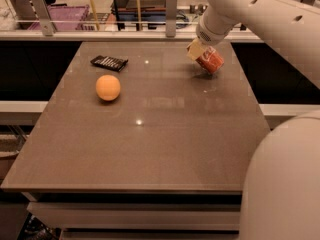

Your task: Knock coke can over

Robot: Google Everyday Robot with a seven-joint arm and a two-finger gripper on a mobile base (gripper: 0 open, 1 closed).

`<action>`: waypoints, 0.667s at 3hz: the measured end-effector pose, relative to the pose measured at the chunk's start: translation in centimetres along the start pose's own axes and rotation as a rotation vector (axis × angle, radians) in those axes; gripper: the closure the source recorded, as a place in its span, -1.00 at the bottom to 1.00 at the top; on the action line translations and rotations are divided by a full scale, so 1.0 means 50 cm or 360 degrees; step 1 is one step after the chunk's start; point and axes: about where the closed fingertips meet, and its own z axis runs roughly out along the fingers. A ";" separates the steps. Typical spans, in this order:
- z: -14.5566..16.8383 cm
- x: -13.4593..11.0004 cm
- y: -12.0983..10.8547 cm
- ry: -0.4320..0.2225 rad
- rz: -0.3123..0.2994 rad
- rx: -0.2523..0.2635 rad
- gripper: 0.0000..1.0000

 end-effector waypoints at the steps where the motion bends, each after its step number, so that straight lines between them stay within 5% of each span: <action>1: 0.024 -0.008 0.011 -0.0007 -0.0013 -0.0050 1.00; 2: 0.048 -0.014 0.028 -0.0049 0.0005 -0.0116 1.00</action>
Offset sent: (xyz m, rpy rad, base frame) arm 0.0125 0.0259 -0.0302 0.1157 0.0496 0.0668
